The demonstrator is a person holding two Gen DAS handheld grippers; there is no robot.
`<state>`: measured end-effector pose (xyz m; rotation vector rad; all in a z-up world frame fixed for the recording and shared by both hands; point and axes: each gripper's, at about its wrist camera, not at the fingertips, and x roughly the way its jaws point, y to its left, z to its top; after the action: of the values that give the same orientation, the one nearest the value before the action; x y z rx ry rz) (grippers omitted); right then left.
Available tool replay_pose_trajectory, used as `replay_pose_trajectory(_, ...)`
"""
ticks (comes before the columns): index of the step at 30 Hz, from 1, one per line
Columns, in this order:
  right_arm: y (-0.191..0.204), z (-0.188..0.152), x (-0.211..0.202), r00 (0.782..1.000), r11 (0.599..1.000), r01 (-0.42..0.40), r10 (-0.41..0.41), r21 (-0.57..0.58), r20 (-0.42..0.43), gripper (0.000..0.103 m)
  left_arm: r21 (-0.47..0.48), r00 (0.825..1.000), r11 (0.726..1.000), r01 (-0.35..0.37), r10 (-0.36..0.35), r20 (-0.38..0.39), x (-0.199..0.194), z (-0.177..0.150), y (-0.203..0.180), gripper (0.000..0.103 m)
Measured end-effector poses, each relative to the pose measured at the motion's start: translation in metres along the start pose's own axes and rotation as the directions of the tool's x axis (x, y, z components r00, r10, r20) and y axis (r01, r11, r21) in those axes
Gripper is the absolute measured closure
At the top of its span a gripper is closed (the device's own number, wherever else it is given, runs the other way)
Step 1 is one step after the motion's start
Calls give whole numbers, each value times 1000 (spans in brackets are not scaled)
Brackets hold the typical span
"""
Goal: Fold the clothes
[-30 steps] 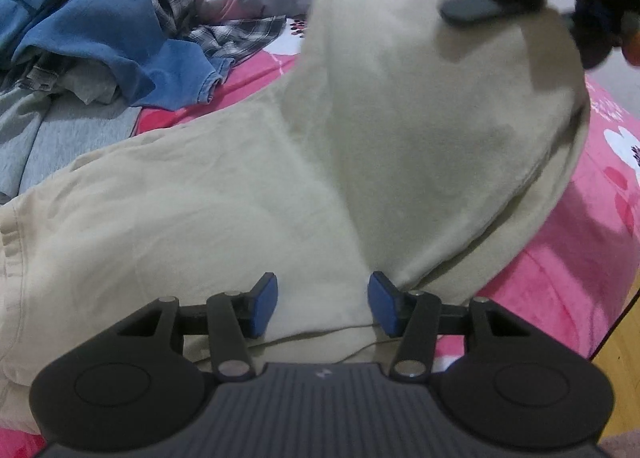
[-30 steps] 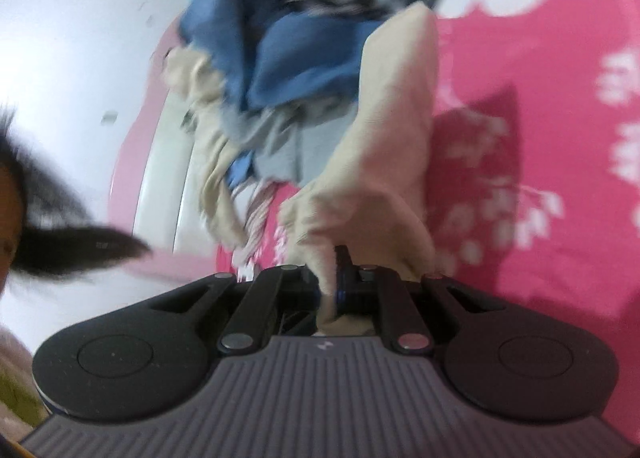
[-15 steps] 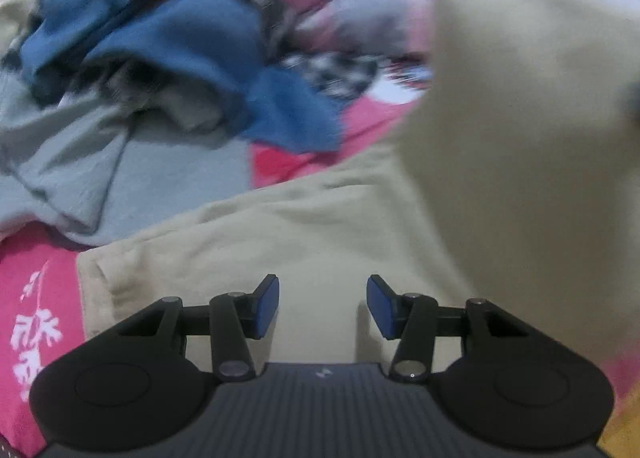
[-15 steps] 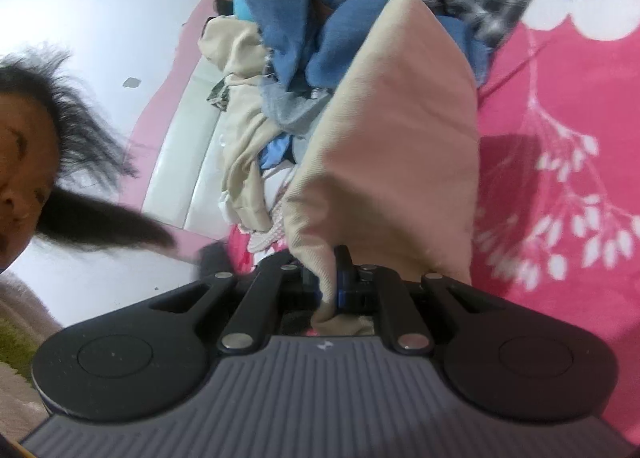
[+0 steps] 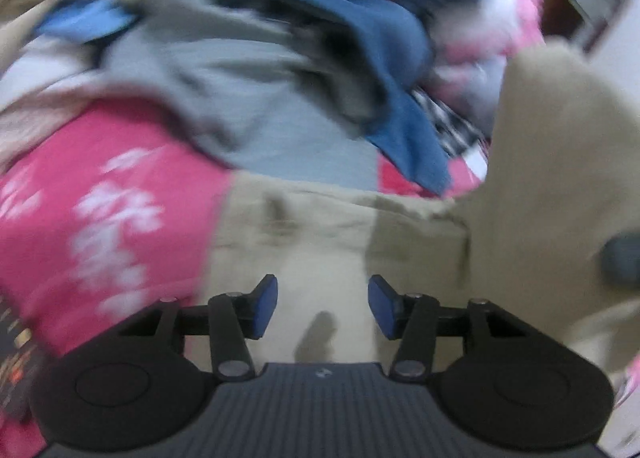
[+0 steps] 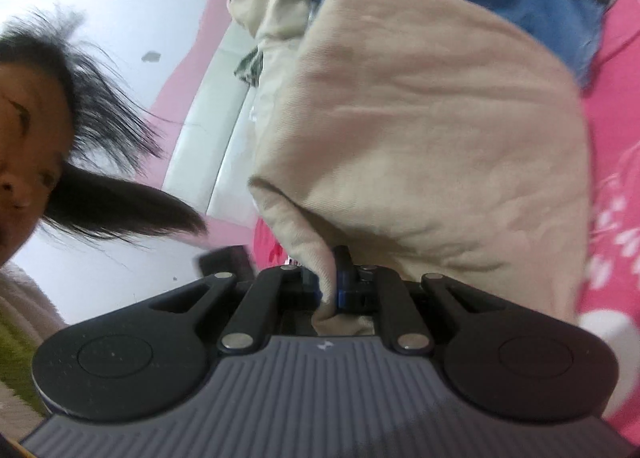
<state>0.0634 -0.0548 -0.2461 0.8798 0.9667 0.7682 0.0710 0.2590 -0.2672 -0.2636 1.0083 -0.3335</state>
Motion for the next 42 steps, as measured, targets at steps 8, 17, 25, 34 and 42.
replay_pose_trajectory(8, -18, -1, 117, 981, 986, 169, -167, 6, -97, 85, -288, 999, 957, 31, -27, 16, -29, 10, 91, 48)
replay_pose_trajectory(17, -14, -4, 113, 992, 992, 87, -94, 88, 80, 57, -389, 989, 913, 123, -147, -34, -12, 20, 106, 43)
replay_pose_trajectory(25, -4, -3, 0, 948, 963, 252, -265, 96, 176, 56, -390, 934, 882, 263, -334, -126, 10, 23, 81, 34)
replay_pose_trajectory(34, 30, -64, 105, 911, 848, 331, -401, -414, -93, 54, -357, 900, 903, 239, -344, -267, 33, 22, 71, 34)
replay_pose_trajectory(42, 82, -141, 132, 843, 441, 327, -536, -835, 47, 54, -199, 902, 958, 205, -264, -342, 35, 18, 56, 42)
